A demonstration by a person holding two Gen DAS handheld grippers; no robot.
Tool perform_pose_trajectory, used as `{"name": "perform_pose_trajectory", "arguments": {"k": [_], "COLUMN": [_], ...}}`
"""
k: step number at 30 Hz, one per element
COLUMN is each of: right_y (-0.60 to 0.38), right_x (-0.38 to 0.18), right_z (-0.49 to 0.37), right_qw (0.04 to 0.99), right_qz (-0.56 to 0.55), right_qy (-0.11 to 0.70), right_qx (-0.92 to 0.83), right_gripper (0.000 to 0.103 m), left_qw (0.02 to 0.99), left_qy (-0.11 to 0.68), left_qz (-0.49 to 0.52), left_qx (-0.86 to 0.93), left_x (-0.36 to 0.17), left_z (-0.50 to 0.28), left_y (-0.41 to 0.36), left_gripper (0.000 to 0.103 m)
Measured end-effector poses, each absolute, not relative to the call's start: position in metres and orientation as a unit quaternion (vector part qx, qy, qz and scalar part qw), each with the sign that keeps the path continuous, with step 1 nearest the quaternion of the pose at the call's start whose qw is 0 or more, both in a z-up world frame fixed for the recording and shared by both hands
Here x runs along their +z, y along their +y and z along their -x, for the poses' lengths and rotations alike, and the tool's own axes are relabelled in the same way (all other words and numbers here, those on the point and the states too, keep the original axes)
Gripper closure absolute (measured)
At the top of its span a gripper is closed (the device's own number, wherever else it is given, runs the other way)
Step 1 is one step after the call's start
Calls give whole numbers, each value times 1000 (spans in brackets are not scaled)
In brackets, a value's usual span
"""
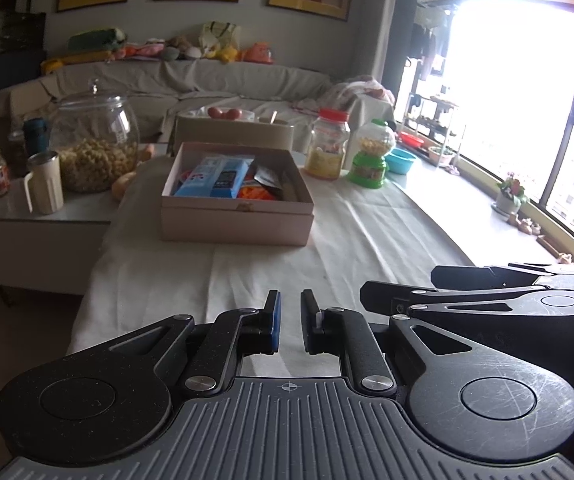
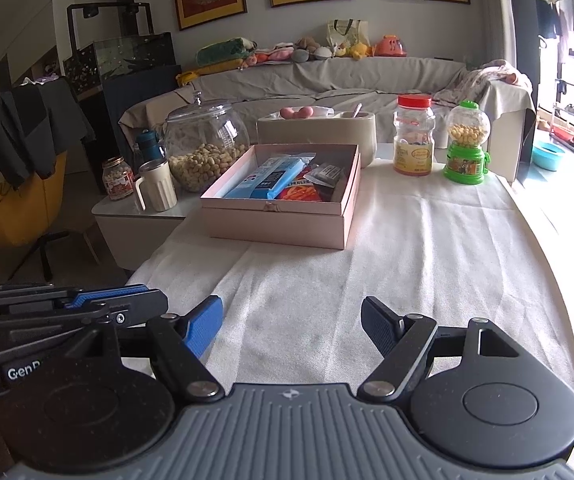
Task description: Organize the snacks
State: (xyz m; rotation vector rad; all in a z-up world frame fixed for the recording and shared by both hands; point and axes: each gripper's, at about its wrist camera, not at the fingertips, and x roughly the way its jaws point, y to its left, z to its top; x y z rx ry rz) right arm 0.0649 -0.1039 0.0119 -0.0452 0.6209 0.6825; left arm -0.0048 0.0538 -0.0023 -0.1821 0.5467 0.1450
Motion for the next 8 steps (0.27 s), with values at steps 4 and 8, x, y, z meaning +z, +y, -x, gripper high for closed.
{"name": "perform_pose_trajectory", "arguments": {"k": [4, 8], "right_y": [-104, -103], "right_x": [13, 12], "right_z": [-64, -65], "right_qw": [896, 896], "right_qz": [22, 25], "right_qy": [298, 302], "right_qx": [328, 326], "right_gripper": [26, 24], "left_qw": [957, 957], "left_qy": [265, 261], "left_qz": [96, 112], "left_qx": [66, 64], "left_x": [-4, -8], "left_z": [6, 5], "left_y": [56, 62], "left_gripper": [89, 89]}}
